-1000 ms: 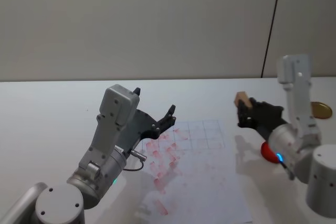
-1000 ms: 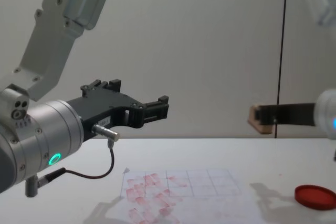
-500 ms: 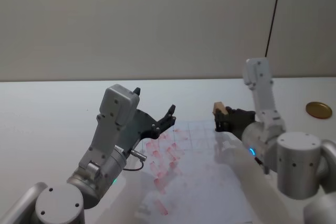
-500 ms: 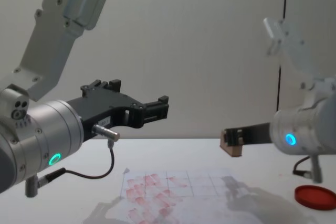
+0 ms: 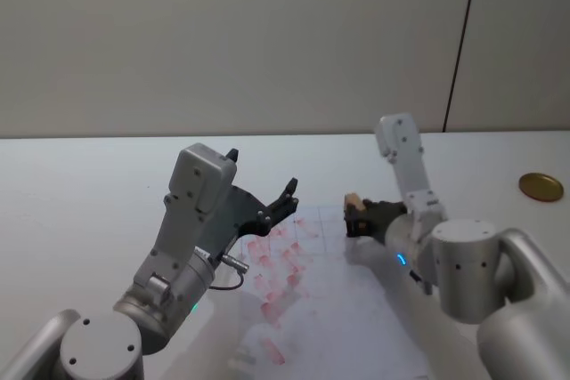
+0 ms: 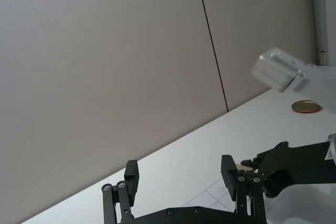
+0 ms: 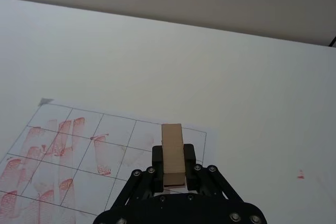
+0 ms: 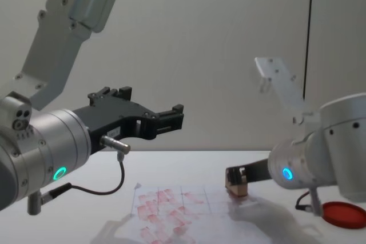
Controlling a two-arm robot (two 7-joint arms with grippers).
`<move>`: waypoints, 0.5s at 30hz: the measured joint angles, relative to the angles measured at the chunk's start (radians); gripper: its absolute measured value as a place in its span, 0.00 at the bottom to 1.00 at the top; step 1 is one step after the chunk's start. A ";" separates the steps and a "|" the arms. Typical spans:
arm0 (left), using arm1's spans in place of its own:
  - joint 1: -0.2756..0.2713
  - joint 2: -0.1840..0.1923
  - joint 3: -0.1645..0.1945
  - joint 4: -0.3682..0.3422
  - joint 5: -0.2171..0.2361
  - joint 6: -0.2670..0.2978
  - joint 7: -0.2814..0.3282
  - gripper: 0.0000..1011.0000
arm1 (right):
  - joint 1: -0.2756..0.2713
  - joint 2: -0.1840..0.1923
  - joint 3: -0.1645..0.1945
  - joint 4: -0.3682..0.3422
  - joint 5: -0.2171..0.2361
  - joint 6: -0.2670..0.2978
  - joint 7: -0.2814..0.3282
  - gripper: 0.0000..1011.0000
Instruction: Use the one hand to pick up the stamp and affix it onto the A4 paper.
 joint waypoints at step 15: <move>0.000 0.000 0.000 0.000 0.000 0.000 0.000 0.98 | 0.075 -0.028 -0.005 0.169 -0.038 -0.038 0.027 0.21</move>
